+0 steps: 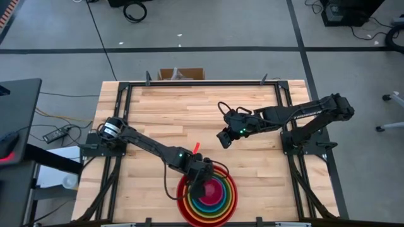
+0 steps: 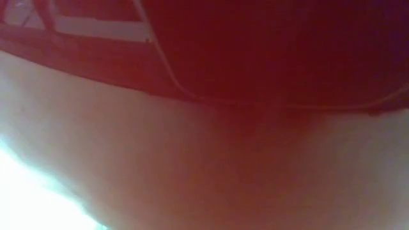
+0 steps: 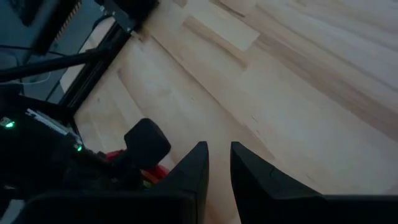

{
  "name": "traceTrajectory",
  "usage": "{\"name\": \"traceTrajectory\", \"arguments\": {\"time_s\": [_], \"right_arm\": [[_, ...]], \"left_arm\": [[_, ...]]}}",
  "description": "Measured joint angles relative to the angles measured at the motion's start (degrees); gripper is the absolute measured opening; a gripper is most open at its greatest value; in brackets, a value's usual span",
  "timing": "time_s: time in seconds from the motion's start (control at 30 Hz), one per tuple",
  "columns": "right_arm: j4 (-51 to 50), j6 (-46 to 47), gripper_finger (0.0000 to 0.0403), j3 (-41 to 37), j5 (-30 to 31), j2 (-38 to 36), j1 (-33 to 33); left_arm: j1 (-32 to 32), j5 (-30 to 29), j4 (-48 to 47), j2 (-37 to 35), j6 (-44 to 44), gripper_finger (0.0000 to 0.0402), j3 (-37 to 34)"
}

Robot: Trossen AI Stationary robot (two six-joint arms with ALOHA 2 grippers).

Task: Nest bowls inside each other
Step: Stack the pink bowl on top of the blue bowl, then return to Home Position

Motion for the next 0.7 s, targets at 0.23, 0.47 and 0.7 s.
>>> {"name": "traceTrajectory", "arguments": {"time_s": [0.23, 0.47, 0.7], "right_arm": [[-0.7, -1.1, 0.0073, 0.0, 0.1, 0.0, 0.2], [-1.0, -1.5, 0.0073, 0.0, 1.4, -0.7, 1.2], [-1.7, -3.3, 0.0073, 0.0, 6.2, -5.8, 2.7]], "left_arm": [[0.2, -0.2, -0.7, -1.7, -1.9, 0.0102, 0.0], [0.9, -4.6, -1.5, -6.4, -1.8, 0.0103, 0.0], [2.3, -14.3, -3.0, -13.7, 1.9, 0.0103, 0.0]]}}
